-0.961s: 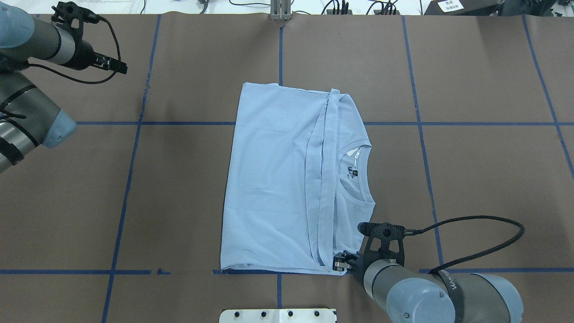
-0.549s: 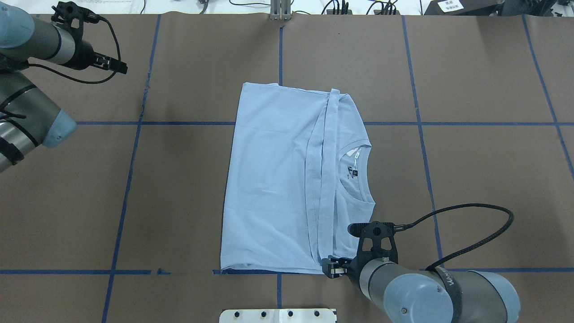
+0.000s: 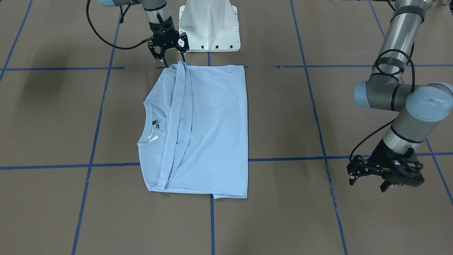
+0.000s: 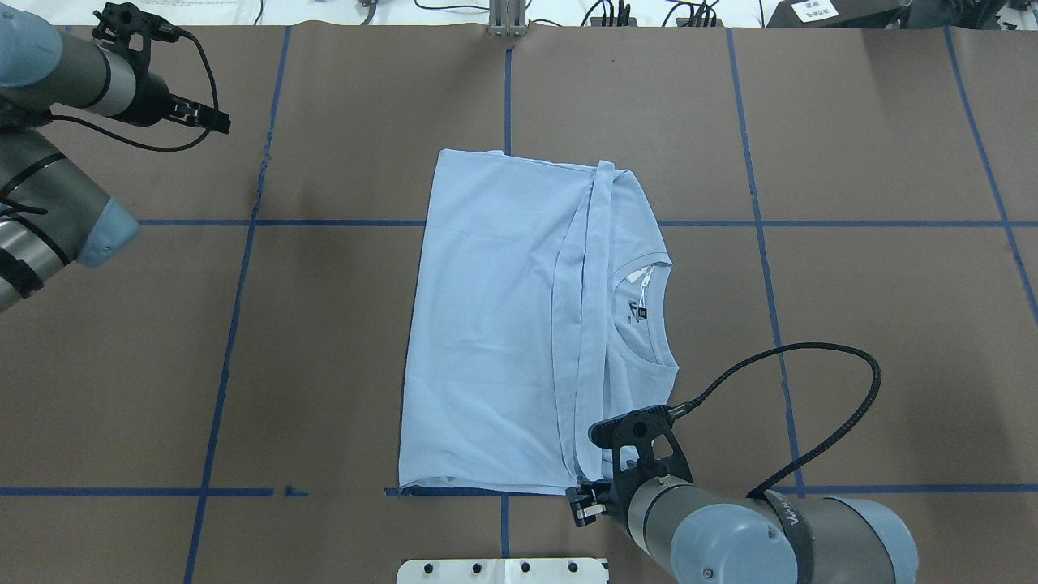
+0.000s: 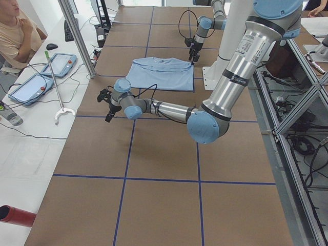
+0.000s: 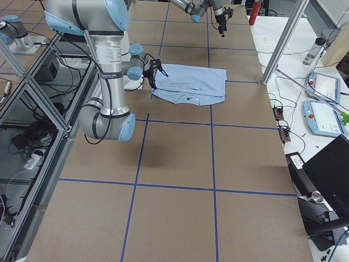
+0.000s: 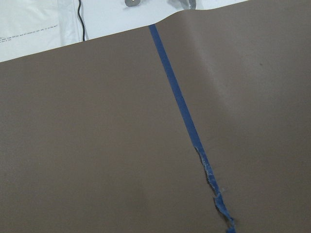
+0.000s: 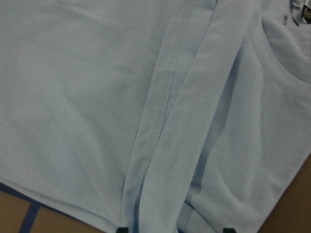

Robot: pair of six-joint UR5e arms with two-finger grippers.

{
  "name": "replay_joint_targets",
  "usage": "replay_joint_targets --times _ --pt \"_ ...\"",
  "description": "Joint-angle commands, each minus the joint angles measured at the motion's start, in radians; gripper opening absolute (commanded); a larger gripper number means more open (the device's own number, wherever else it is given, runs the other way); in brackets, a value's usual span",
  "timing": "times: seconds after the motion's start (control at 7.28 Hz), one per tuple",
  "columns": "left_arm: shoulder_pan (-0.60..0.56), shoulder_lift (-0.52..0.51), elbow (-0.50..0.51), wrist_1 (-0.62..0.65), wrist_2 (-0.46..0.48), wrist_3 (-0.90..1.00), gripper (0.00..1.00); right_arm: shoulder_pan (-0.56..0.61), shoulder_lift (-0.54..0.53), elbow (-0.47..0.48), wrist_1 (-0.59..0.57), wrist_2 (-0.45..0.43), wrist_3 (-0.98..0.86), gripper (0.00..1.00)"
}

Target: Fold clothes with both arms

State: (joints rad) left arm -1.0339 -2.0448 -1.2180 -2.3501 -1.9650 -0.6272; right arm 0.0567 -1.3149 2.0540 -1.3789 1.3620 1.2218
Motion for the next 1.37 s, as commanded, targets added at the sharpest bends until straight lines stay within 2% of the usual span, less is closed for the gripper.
replay_joint_targets --times 0.0,0.14,0.69,0.96,1.1,1.24 --pt "0.0 0.0 0.0 0.0 0.0 0.0 1.0 -0.009 0.014 -0.006 -0.019 -0.012 -0.061 0.57" --pt "0.0 0.0 0.0 0.0 0.0 0.0 1.0 -0.018 0.016 -0.012 -0.019 -0.012 -0.061 0.55" --pt "0.002 0.0 0.0 0.0 0.0 0.0 1.0 -0.037 0.04 -0.012 -0.019 -0.012 -0.061 0.1" --pt "0.002 0.0 0.002 0.0 0.0 0.0 1.0 -0.019 0.046 -0.014 -0.019 -0.014 -0.064 0.08" --pt "0.002 0.0 0.0 0.0 0.0 0.0 1.0 -0.012 0.046 -0.015 -0.019 -0.014 -0.064 0.02" --pt "0.002 0.0 0.0 0.0 0.0 0.0 1.0 -0.011 0.046 -0.015 -0.019 -0.014 -0.062 0.0"
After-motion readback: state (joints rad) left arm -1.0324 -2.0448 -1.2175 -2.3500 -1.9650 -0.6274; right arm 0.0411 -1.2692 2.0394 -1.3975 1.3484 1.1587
